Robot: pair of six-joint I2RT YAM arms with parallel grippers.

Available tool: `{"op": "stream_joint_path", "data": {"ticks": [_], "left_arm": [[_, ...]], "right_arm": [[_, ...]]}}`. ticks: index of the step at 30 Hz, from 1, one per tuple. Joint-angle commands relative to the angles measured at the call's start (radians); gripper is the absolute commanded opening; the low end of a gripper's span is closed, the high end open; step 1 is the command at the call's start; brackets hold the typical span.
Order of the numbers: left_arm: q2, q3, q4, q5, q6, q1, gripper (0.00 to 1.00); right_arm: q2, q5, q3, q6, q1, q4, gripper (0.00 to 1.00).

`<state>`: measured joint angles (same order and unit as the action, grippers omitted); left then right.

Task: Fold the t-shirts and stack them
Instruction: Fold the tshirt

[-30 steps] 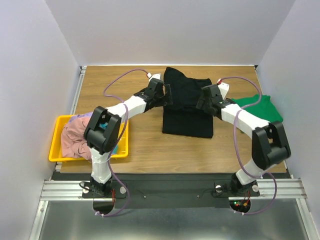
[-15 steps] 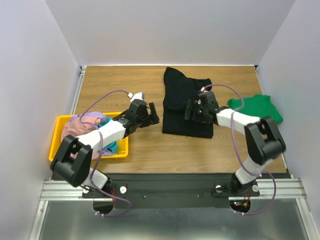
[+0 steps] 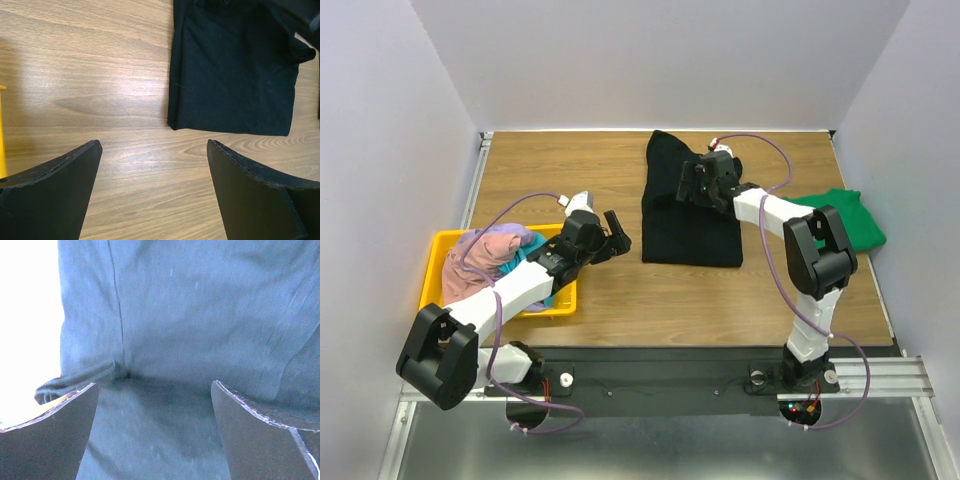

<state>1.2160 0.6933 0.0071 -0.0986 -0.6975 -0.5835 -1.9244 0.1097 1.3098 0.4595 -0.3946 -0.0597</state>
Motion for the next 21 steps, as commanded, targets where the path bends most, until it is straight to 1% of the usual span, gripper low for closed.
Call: {"op": "stream_joint_path", "data": {"ticks": [1,4,6,7,8,9,10,11,13,14,15,16,18,20,21], "left_arm": [[-0.024,-0.006,0.005,-0.013,-0.005,-0.006,0.99],[-0.010,-0.003,0.019,0.010,0.001,-0.006,0.99],[0.002,-0.002,0.030,0.019,0.001,-0.006,0.99],[0.016,0.002,0.043,0.026,0.003,-0.007,0.99],[0.037,0.005,0.057,0.046,0.012,-0.009,0.99],[0.037,0.008,0.057,0.054,0.013,-0.009,0.99],[0.062,0.011,0.074,0.059,0.015,-0.012,0.99],[0.088,0.015,0.083,0.066,0.015,-0.019,0.99],[0.120,0.023,0.116,0.082,0.019,-0.024,0.99],[0.138,0.031,0.126,0.092,0.021,-0.029,0.99],[0.175,0.038,0.136,0.094,0.023,-0.032,0.99],[0.194,0.054,0.154,0.141,0.026,-0.033,0.99],[0.230,0.071,0.168,0.158,0.033,-0.041,0.99],[0.286,0.087,0.183,0.163,0.036,-0.052,0.98],[0.324,0.107,0.188,0.168,0.039,-0.055,0.97]], "right_arm": [[-0.009,0.111,0.071,-0.047,-0.004,0.027,1.00],[0.065,0.139,0.048,-0.056,-0.003,0.017,1.00],[0.126,0.163,-0.027,-0.039,-0.003,0.014,1.00],[0.205,0.194,-0.056,-0.032,-0.001,0.012,1.00],[0.243,0.209,-0.126,-0.015,-0.001,0.008,1.00],[0.290,0.226,-0.162,-0.004,-0.001,0.003,1.00],[0.379,0.251,-0.211,0.010,0.000,-0.002,1.00],[0.433,0.266,-0.306,0.059,0.000,-0.011,1.00],[0.531,0.324,-0.421,0.117,0.003,-0.012,1.00],[0.636,0.332,-0.470,0.181,0.005,-0.015,1.00],[0.680,0.334,-0.565,0.204,0.013,-0.017,1.00],[0.764,0.315,-0.599,0.218,0.013,-0.023,1.00],[0.826,0.282,-0.648,0.203,0.014,-0.049,1.00],[0.863,0.286,-0.678,0.234,0.019,-0.103,1.00],[0.881,0.295,-0.681,0.248,0.025,-0.147,1.00]]}}
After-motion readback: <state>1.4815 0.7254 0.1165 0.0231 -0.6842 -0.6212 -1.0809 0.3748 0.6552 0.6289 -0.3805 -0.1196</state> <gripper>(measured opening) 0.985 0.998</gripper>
